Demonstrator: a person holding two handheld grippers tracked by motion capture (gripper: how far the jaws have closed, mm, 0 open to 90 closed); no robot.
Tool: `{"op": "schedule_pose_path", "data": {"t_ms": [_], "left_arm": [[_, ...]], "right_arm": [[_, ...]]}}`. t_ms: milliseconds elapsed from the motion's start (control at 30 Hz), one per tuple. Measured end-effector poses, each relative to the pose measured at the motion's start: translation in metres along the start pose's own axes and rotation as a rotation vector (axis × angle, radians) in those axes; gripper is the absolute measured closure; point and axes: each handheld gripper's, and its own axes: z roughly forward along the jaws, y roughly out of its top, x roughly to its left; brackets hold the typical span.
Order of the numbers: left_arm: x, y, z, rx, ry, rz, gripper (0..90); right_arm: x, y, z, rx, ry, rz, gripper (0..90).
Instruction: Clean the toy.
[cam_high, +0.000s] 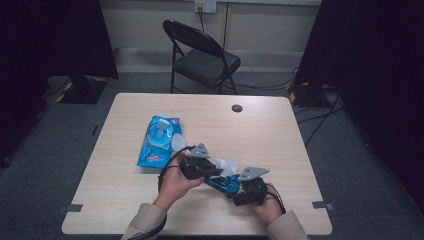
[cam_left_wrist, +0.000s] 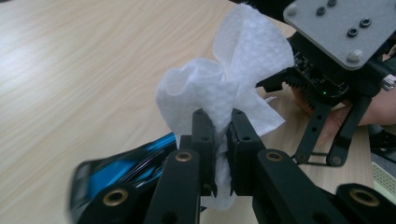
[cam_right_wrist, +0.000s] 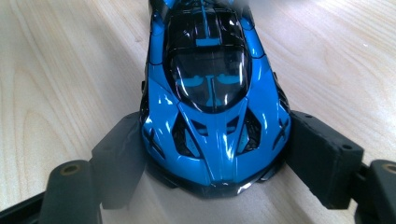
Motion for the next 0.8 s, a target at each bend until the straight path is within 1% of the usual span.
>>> {"op": "schedule_pose_path", "data": {"t_ms": [67, 100, 133, 167, 200, 233, 267, 300, 333, 400, 433, 500, 567, 700, 733, 800], "left_arm": [[-0.004, 0.001, 0.011, 0.021, -0.012, 0.013, 83.3], [-0.004, 0.001, 0.011, 0.021, -0.012, 0.013, 83.3], [-0.006, 0.001, 0.021, 0.042, -0.022, 0.019, 83.2], [-0.008, 0.001, 0.026, 0.053, -0.027, 0.02, 83.3], [-0.009, 0.001, 0.03, 0.061, -0.028, 0.024, 83.2], [-0.009, 0.001, 0.03, 0.061, -0.028, 0.024, 83.1], [-0.01, -0.001, 0.036, 0.082, -0.032, 0.027, 83.1], [-0.01, -0.001, 0.036, 0.082, -0.032, 0.027, 83.0], [-0.011, -0.003, 0.042, 0.098, -0.019, 0.039, 82.8], [-0.011, -0.004, 0.044, 0.1, -0.017, 0.043, 82.6], [-0.011, -0.004, 0.047, 0.098, -0.006, 0.049, 81.7], [-0.01, -0.005, 0.048, 0.1, -0.006, 0.049, 81.5], [-0.008, -0.004, 0.05, 0.098, -0.001, 0.041, 81.3], [-0.006, -0.004, 0.05, 0.095, 0.004, 0.039, 81.5], [-0.005, -0.004, 0.05, 0.093, 0.011, 0.042, 81.5], [-0.003, -0.004, 0.049, 0.081, 0.016, 0.034, 81.5]], "right_arm": [[0.0, 0.0, 0.0, 0.001, 0.0, 0.0, 23.9], [0.0, 0.0, 0.0, 0.001, 0.0, 0.0, 23.9], [0.0, 0.0, 0.0, 0.0, 0.0, 0.0, 23.9], [0.0, 0.0, 0.0, 0.0, 0.0, 0.0, 23.8], [0.0, 0.0, 0.0, 0.0, 0.0, 0.0, 23.9], [0.0, 0.0, 0.0, 0.0, 0.0, 0.0, 23.9], [0.0, 0.0, 0.0, 0.001, 0.0, 0.0, 23.9], [0.0, 0.0, 0.0, 0.001, 0.0, 0.0, 23.9], [0.0, 0.0, 0.0, 0.0, 0.0, 0.0, 23.9], [0.0, 0.0, 0.0, 0.0, 0.0, 0.001, 23.9], [0.0, 0.0, 0.0, 0.0, 0.0, -0.001, 24.0], [0.0, 0.0, 0.0, 0.0, 0.0, 0.0, 23.9], [0.0, 0.0, 0.0, 0.0, 0.0, 0.0, 24.0], [0.0, 0.0, 0.0, 0.0, 0.0, 0.0, 24.0], [0.0, 0.0, 0.0, 0.0, 0.0, 0.0, 24.0], [0.0, 0.0, 0.0, 0.0, -0.001, -0.001, 24.0]]}}
